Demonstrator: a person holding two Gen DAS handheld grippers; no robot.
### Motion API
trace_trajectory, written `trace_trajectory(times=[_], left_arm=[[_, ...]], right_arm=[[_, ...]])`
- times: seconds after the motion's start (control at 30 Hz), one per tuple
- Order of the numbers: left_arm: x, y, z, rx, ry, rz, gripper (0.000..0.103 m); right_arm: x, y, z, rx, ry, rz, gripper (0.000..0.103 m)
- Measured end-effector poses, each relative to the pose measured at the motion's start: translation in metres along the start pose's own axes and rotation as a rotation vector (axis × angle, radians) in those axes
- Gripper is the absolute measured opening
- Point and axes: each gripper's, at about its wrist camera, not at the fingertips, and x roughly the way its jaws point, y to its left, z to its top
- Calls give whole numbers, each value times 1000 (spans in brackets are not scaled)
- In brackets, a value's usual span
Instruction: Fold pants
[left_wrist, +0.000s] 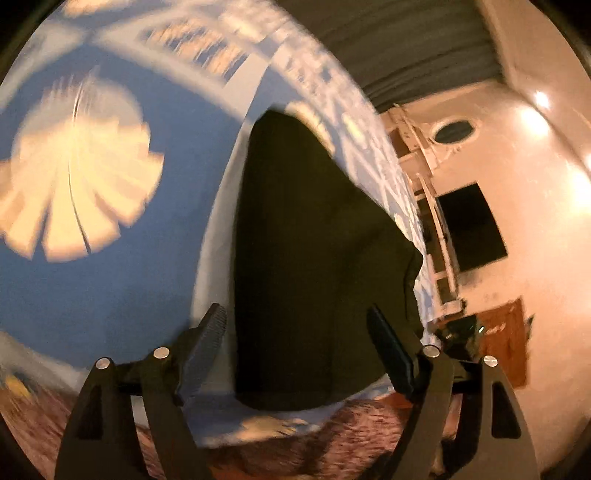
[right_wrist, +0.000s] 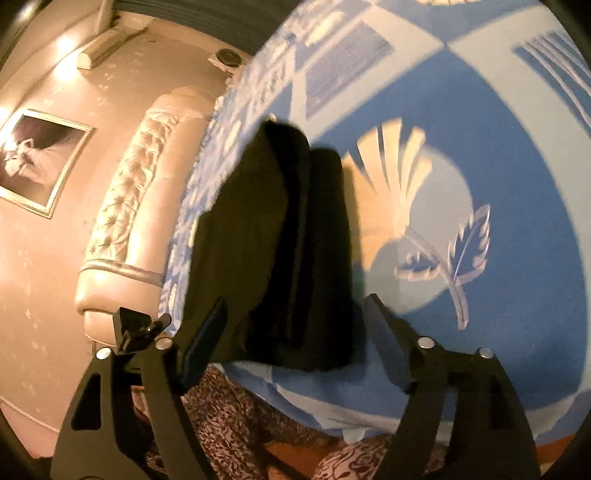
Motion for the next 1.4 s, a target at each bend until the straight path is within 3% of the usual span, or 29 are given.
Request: trace_trajectory(times=[0.1, 0.27, 0.4, 0.6, 0.67, 0.7, 0.73, 0.8, 0.83, 1.0, 1.4], left_arm=[[7, -7, 22, 88, -18, 24, 80], [52, -6, 58, 104, 38, 32, 80], [86, 6, 87, 55, 88, 1, 80], [100, 17, 116, -17, 86, -67, 80], [103, 20, 121, -36, 93, -86, 80], [104, 20, 123, -36, 91, -94, 78], [104, 20, 123, -24, 85, -72, 60], [108, 20, 123, 18, 95, -3, 46], [106, 19, 121, 34, 85, -4, 43], [99, 17, 122, 19, 50, 3, 37], [91, 31, 154, 6, 24, 33, 37]], right_arm=[[3, -7, 19, 18, -22, 3, 81], [31, -19, 58, 83, -48, 82, 81], [53, -22, 82, 96, -39, 88, 81], [67, -20, 93, 82, -11, 122, 81], [70, -21, 93, 68, 0, 94, 68], [71, -22, 93, 69, 4, 76, 55], [72, -25, 92, 77, 5, 68, 47], [70, -32, 90, 94, 0, 82, 39], [69, -34, 87, 98, -4, 89, 37], [69, -30, 86, 95, -29, 93, 34], [99, -17, 106, 97, -31, 123, 34]])
